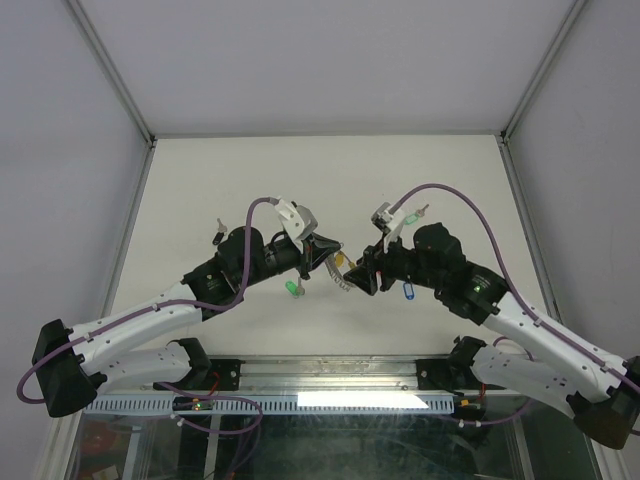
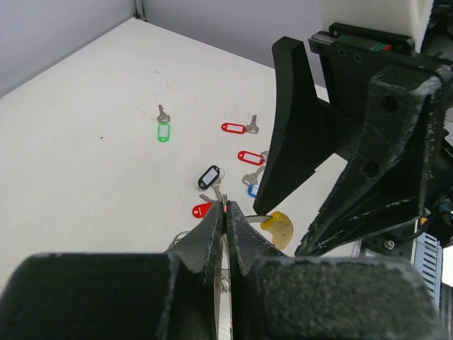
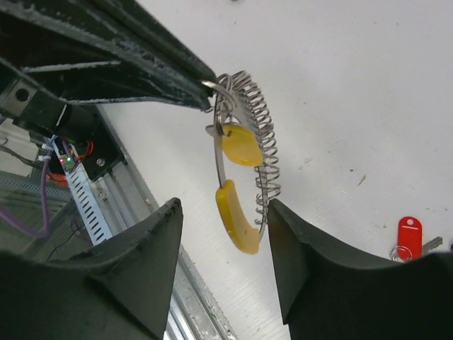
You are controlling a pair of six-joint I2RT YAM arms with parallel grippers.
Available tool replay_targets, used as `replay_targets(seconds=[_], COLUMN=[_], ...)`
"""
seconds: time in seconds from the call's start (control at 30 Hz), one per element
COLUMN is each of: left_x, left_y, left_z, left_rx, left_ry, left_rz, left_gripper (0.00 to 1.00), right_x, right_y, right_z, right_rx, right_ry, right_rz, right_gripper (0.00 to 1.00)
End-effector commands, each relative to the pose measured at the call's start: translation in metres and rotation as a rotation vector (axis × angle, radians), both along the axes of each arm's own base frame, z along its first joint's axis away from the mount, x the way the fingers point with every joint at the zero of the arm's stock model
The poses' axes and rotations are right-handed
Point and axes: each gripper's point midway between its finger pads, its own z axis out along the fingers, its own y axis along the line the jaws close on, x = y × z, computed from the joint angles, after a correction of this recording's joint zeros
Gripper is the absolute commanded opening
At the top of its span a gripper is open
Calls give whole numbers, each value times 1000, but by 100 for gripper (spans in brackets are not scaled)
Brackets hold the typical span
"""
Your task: Put the keys on the keyring
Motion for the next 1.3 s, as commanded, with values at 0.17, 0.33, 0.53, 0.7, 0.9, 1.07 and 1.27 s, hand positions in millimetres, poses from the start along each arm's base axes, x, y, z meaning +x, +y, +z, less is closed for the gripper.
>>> replay_targets(seconds=[0.17, 0.33, 0.53, 0.7, 0.9, 1.07, 1.27], left_x=[3, 3, -1, -9, -30, -47, -46], left_y=[2, 2, 2, 0, -4, -5, 21], left_z=[35, 36, 42, 54, 68, 82, 118], left_rx=[-77, -79, -91, -103, -109, -115, -143], left_ry=[-35, -36, -47, -83, -142, -204, -301], left_rz=[12, 10, -7, -59, -178, -271, -179], left_gripper=[0, 0, 0, 1, 30, 40, 39], right_x=[21, 21, 26, 33, 34, 26, 17], right_y=[17, 23, 26, 25, 18, 14, 4], right_z=[25, 23, 29, 51, 74, 97, 114], right_rx=[63, 58, 88, 195, 304, 420, 431], right_ry=[-113, -133, -173, -246, -373, -483, -660], right_rz=[-42, -15, -22, -68, -94, -75, -41], right_gripper=[48, 30, 0, 0, 0, 0, 0])
